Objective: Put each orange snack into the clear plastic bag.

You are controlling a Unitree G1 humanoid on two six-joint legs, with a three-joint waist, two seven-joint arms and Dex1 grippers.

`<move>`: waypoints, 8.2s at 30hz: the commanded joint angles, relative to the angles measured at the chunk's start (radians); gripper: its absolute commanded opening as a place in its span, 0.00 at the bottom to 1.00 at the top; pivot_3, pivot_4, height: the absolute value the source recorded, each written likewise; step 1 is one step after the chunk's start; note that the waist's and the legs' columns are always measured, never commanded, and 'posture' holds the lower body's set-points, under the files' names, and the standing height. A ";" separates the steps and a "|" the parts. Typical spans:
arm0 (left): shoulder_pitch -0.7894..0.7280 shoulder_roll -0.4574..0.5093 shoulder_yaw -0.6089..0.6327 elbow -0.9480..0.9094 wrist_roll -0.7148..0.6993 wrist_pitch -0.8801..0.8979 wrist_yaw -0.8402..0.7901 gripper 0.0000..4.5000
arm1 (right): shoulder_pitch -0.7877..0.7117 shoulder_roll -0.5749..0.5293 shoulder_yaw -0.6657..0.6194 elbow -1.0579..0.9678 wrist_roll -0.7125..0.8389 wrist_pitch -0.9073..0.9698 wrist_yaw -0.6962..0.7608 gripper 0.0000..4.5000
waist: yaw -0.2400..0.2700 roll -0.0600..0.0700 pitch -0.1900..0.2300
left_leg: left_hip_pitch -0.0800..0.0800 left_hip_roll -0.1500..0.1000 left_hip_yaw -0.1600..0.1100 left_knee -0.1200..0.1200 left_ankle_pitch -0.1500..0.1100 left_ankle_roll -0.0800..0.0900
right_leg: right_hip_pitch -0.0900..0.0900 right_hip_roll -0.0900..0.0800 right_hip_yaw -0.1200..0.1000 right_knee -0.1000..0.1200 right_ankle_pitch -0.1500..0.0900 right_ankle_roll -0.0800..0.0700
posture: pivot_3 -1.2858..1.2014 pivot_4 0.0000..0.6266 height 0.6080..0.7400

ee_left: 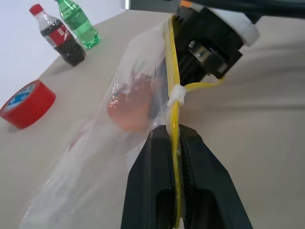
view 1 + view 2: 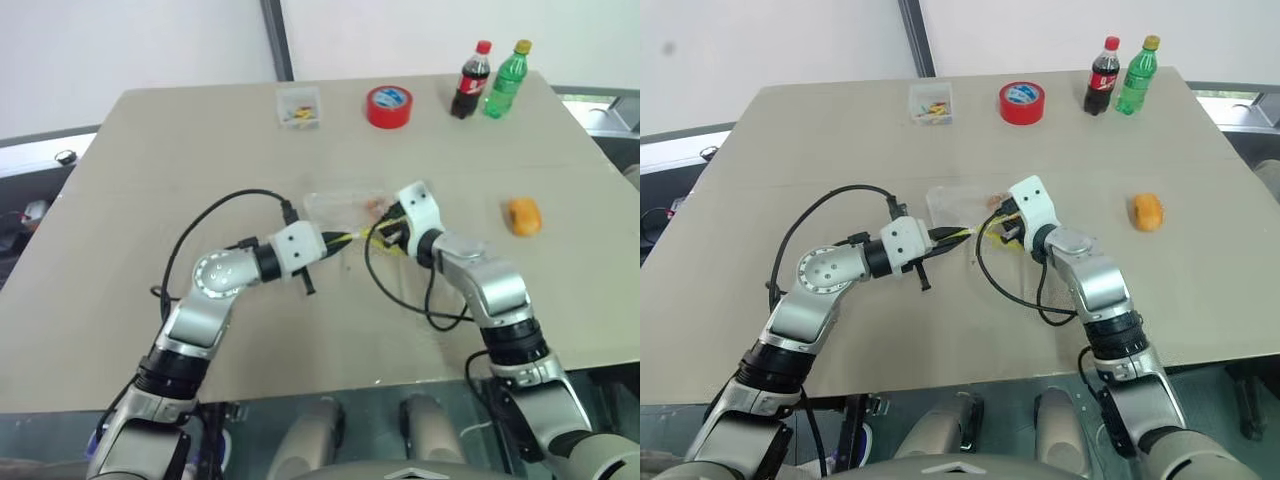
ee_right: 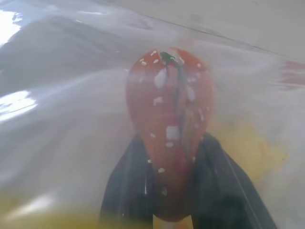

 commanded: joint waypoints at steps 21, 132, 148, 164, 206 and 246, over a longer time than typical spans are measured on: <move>-0.096 -0.053 0.026 0.031 0.092 0.150 0.208 0.00 | 0.201 -0.338 -0.258 -0.328 0.159 -0.135 0.150 1.00 | 0.003 0.000 0.000 | 0.001 -0.001 0.000 0.000 0.000 0.000 | 0.002 -0.001 0.000 0.000 0.000 0.000 | 0.52 0.24 1.00; -0.062 -0.068 -0.033 -0.106 0.230 0.247 0.211 0.00 | 0.262 -0.196 -0.237 -0.482 0.305 0.002 0.052 0.09 | 0.020 0.001 0.000 | 0.001 0.001 0.002 0.001 0.000 0.000 | 0.001 0.000 0.001 0.000 0.000 0.001 | 0.52 0.24 1.00; -0.067 -0.072 -0.032 -0.129 0.202 0.232 0.192 0.00 | 0.246 -0.200 -0.096 -0.391 0.279 0.004 0.013 0.09 | 0.027 0.001 0.000 | 0.001 0.001 0.003 0.000 0.000 0.000 | 0.001 0.000 0.001 0.000 0.000 0.001 | 0.52 0.24 1.00; -0.008 -0.010 -0.067 -0.114 0.240 0.146 0.158 0.00 | 0.008 0.008 0.027 -0.053 0.198 -0.035 0.054 0.09 | 0.007 0.001 0.000 | 0.001 0.001 0.002 0.000 0.000 0.000 | 0.001 0.001 0.001 0.000 0.000 0.000 | 0.52 0.24 1.00; -0.002 -0.036 0.036 -0.124 0.166 0.275 0.233 0.00 | 0.017 -0.396 0.194 0.106 -0.503 -0.884 0.143 0.29 | 0.008 0.000 0.000 | 0.000 0.001 0.004 0.000 0.000 0.000 | 0.000 0.001 0.002 0.000 0.000 0.000 | 0.52 0.24 1.00; -0.048 -0.032 -0.033 0.010 0.204 -0.054 0.233 0.00 | 0.428 -0.579 -0.086 -0.240 -0.286 -0.687 0.213 0.49 | 0.006 0.003 0.003 | 0.007 0.002 0.007 0.003 -0.002 0.004 | 0.005 0.002 0.001 0.001 0.005 -0.001 | 0.52 0.24 1.00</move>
